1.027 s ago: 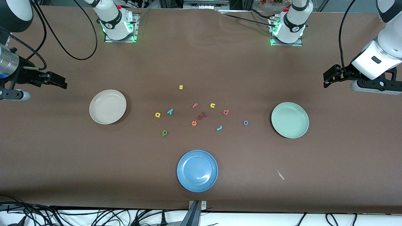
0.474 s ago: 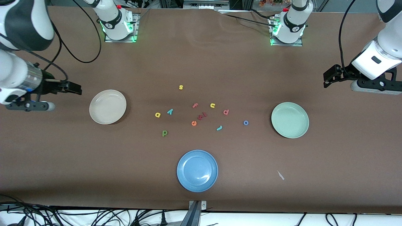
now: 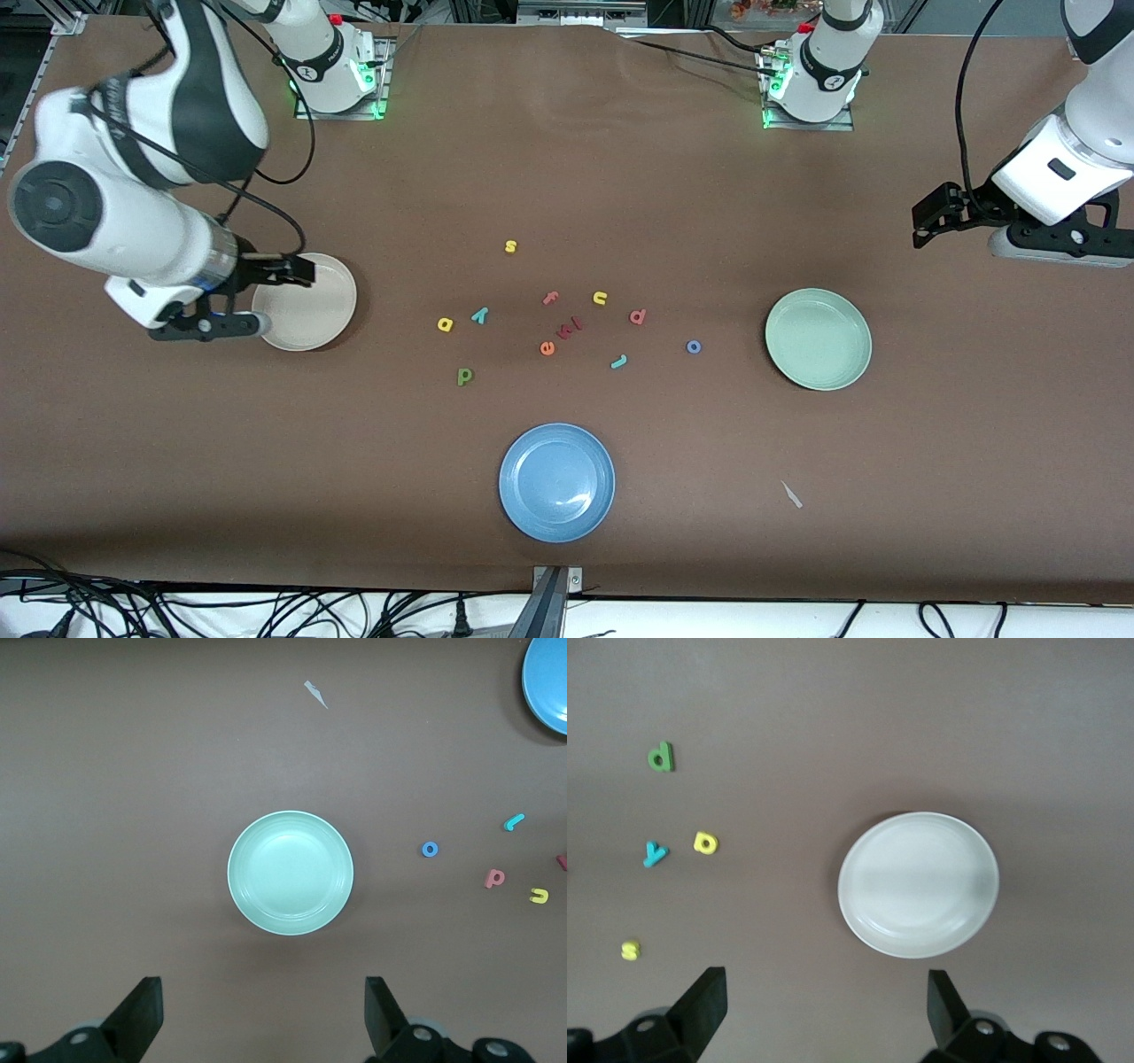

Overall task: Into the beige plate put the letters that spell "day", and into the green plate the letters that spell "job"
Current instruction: 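Reach the right gripper to the yellow D while the left gripper reaches letters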

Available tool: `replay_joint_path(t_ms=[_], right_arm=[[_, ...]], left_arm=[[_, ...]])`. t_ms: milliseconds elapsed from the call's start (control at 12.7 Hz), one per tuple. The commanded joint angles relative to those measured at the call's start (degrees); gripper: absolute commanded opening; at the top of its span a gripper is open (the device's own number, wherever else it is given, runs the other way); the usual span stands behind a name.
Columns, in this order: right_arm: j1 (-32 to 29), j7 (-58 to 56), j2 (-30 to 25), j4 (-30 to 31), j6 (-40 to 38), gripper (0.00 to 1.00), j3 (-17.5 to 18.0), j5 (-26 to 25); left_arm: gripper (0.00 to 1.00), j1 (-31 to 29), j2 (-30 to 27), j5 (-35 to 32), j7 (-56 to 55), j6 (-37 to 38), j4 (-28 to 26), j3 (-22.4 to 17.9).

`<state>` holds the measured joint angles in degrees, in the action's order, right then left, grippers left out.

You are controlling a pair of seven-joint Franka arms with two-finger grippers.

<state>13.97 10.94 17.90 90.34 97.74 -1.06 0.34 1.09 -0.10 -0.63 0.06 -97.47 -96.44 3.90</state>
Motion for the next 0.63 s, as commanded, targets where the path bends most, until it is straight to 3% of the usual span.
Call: replay_joint_path(t_ms=[0,158,553], right_arm=[[3.15,9.06,2.74,2.54,6.21,1.00,-0.09,0.10],[5.79,13.22,5.02,4.57,11.84,1.00,-0.09,0.10],[6.07,13.23,11.10,3.44,12.12,1.00,-0.09,2.21]], left_arm=[[1.00,0.14,0.19,0.98,1.26,0.88,0.90,-0.38],[1.00,0.14,0.19,0.98,1.26,0.88,0.90,-0.38],[1.00,0.23,0.27,0.98,1.00,0.88,0.90,-0.21]])
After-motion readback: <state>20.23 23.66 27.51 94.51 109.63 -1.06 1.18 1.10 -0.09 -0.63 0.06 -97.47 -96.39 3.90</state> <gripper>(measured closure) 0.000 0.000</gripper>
